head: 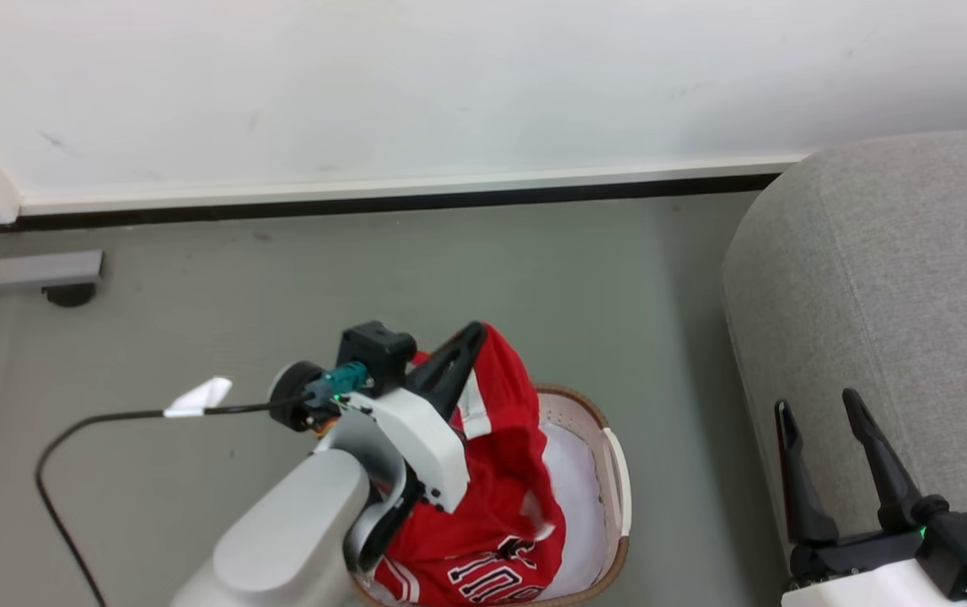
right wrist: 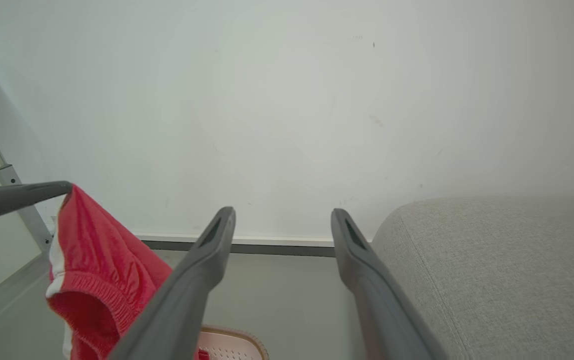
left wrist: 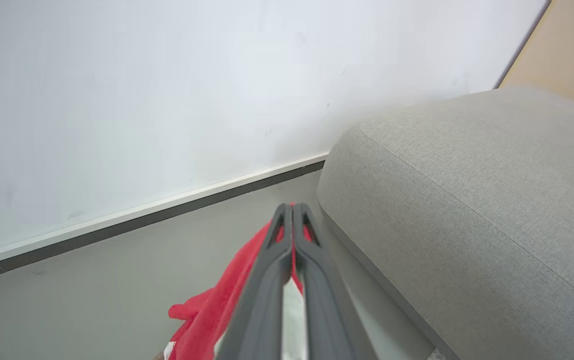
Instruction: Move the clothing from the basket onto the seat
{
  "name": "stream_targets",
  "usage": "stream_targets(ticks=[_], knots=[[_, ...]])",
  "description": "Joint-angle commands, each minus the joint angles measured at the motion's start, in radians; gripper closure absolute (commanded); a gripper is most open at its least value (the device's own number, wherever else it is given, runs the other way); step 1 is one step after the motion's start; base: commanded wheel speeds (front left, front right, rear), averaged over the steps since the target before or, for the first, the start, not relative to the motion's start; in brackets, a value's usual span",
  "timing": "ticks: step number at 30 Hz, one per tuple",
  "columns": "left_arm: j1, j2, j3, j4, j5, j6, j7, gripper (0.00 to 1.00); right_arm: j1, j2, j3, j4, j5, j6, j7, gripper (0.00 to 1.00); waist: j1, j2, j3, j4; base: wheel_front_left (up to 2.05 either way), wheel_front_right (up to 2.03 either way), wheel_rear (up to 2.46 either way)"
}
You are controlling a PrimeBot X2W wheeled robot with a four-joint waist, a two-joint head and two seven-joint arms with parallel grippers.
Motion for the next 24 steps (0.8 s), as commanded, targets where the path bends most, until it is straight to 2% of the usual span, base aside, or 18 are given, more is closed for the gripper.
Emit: stream_targets(ticks=[1, 14, 19, 24], knots=[[0.016, 0.015, 0.006, -0.033, -0.009, 0.009, 0.007, 1.00, 0.016, -0.003, 0.001, 0.002, 0.006, -0.002, 0.000, 0.00, 0.0002, -0.0001, -0.008, -0.003, 0.00, 0.00, 0.00], [0.103, 0.167, 0.064, -0.515, -0.031, 0.145, 0.173, 1.00, 0.034, -0.003, 0.006, 0.005, 0.002, -0.002, 0.000, 0.00, 0.0002, -0.0001, -0.049, -0.024, 0.00, 0.00, 0.00], [0.125, 0.205, 0.082, -0.609, -0.038, 0.185, 0.218, 1.00, 0.035, -0.003, 0.010, 0.001, 0.008, -0.002, 0.000, 0.00, 0.0002, -0.0001, -0.041, -0.035, 0.00, 0.00, 0.00], [0.160, 0.223, 0.092, -0.615, -0.064, 0.204, 0.241, 1.00, 0.013, -0.003, 0.013, -0.006, 0.010, -0.002, 0.000, 0.00, 0.0002, -0.0001, -0.003, -0.053, 0.00, 0.00, 0.00]])
